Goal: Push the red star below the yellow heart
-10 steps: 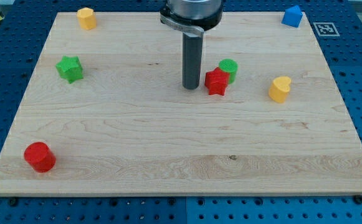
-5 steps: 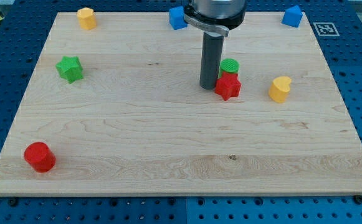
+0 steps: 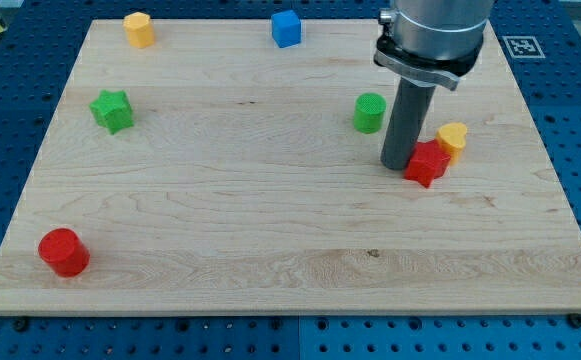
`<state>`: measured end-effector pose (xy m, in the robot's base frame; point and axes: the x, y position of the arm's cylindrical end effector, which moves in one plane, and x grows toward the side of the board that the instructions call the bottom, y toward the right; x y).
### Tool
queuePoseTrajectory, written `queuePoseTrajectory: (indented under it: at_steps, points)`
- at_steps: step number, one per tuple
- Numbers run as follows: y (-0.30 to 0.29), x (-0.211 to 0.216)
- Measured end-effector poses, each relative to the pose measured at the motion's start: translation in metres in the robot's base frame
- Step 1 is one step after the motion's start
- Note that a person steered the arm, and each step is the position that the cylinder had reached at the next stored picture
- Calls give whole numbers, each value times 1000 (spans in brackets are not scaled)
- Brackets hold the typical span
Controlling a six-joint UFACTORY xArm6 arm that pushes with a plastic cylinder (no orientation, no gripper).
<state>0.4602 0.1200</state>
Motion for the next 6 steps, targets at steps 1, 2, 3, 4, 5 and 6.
queuePoseTrajectory:
  at_steps: [1, 2, 3, 4, 5, 6]
  points:
    - [5, -7]
    - [10, -11]
    - [21, -17]
    - [31, -17]
    - [44, -17]
    - [52, -7]
